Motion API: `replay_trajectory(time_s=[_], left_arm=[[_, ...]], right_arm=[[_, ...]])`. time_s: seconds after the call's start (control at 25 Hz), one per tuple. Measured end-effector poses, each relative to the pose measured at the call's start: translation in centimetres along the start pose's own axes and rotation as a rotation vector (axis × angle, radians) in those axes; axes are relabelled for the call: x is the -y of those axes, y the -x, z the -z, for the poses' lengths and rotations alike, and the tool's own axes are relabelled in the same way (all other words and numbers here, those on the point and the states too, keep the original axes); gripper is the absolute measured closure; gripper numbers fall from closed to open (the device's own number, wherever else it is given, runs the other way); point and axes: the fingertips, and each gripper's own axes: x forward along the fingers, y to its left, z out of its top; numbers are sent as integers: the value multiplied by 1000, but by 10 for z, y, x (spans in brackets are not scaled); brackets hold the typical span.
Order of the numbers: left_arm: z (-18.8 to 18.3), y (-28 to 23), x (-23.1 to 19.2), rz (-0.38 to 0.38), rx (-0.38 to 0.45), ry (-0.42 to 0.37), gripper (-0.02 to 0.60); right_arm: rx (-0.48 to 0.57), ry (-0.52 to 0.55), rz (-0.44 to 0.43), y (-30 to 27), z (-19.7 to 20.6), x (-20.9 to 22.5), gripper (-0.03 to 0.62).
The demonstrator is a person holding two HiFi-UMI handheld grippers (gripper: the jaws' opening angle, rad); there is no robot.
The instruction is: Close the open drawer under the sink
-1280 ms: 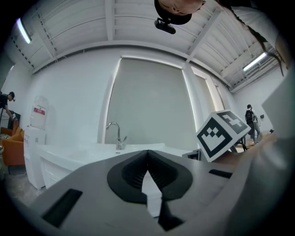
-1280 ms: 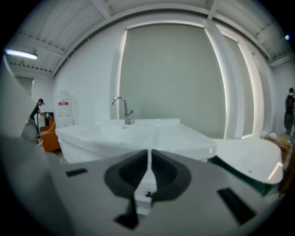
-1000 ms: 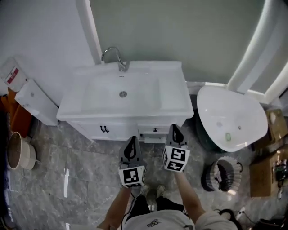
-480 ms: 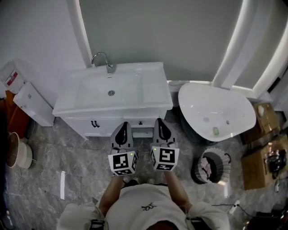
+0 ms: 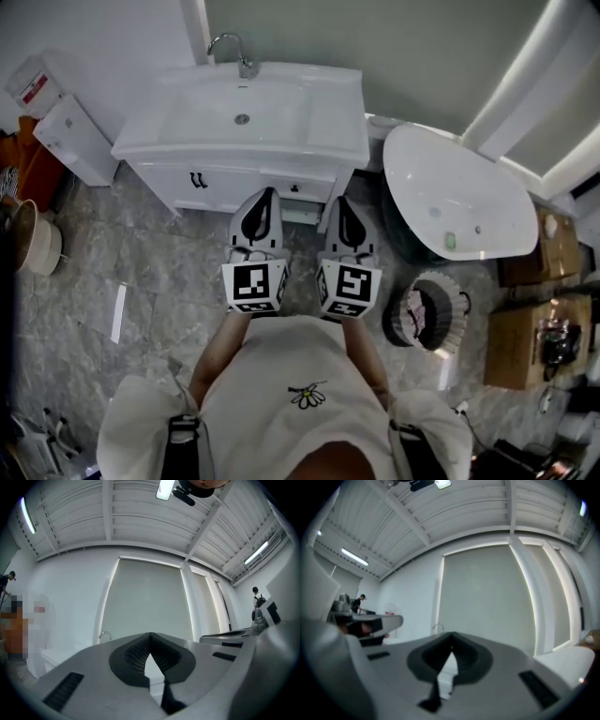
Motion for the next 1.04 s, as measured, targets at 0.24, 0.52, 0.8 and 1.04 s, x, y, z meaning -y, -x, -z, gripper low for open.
replay_trajectory(time_s=[0.24, 0.52, 0.8, 1.04], left_arm=[[8, 18, -6, -60, -13, 5, 561], [8, 26, -12, -120, 2, -5, 561], [19, 29, -15, -145, -28, -2, 561], [14, 28, -14, -146, -6, -13, 561]], right_arm=[[-36, 37, -43, 11, 16, -17, 565], [-50, 41, -72, 11, 25, -20, 565], [-96, 33, -91, 13, 39, -21, 565], [-101, 41, -111, 11, 43, -24, 565]])
